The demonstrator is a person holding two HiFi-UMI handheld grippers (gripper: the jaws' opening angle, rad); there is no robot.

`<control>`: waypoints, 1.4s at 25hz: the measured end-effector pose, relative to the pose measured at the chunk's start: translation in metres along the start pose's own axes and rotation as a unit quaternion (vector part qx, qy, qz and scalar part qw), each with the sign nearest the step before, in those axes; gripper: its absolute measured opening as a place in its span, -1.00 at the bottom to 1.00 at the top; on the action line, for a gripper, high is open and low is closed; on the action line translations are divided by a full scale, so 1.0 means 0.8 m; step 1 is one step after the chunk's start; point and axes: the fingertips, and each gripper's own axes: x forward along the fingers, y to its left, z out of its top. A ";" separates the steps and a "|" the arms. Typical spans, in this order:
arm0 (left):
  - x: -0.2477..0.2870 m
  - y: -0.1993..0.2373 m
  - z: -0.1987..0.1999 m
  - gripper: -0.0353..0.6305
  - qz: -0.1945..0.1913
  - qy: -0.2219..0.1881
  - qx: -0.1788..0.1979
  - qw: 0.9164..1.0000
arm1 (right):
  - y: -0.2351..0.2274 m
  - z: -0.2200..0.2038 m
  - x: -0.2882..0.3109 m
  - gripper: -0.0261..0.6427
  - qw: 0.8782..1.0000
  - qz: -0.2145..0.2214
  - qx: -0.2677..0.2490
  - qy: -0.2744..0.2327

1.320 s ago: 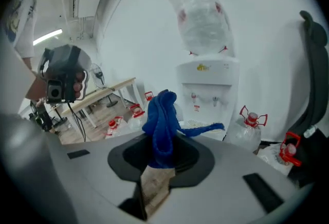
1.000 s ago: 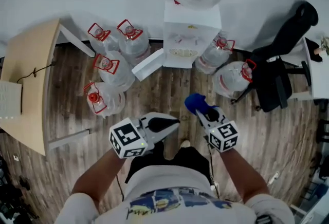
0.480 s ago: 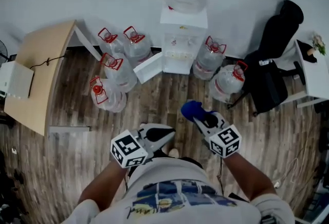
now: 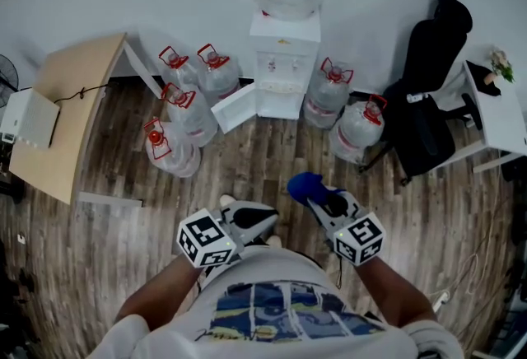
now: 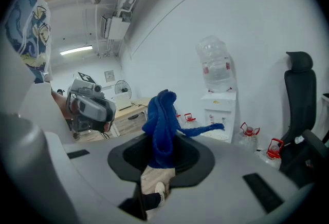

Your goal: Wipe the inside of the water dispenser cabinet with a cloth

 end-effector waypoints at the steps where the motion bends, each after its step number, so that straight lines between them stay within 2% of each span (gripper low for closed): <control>1: -0.001 -0.004 0.000 -0.90 0.001 -0.001 0.003 1.000 | 0.004 -0.003 -0.005 -0.67 1.000 0.000 0.001 -0.001; 17: -0.026 -0.045 -0.015 -0.90 0.015 -0.015 0.011 1.000 | 0.052 -0.008 -0.047 -0.67 1.000 0.005 -0.007 -0.002; 35: -0.034 -0.054 -0.028 -0.90 0.016 -0.018 0.011 1.000 | 0.063 -0.013 -0.057 -0.67 1.000 0.001 -0.015 -0.008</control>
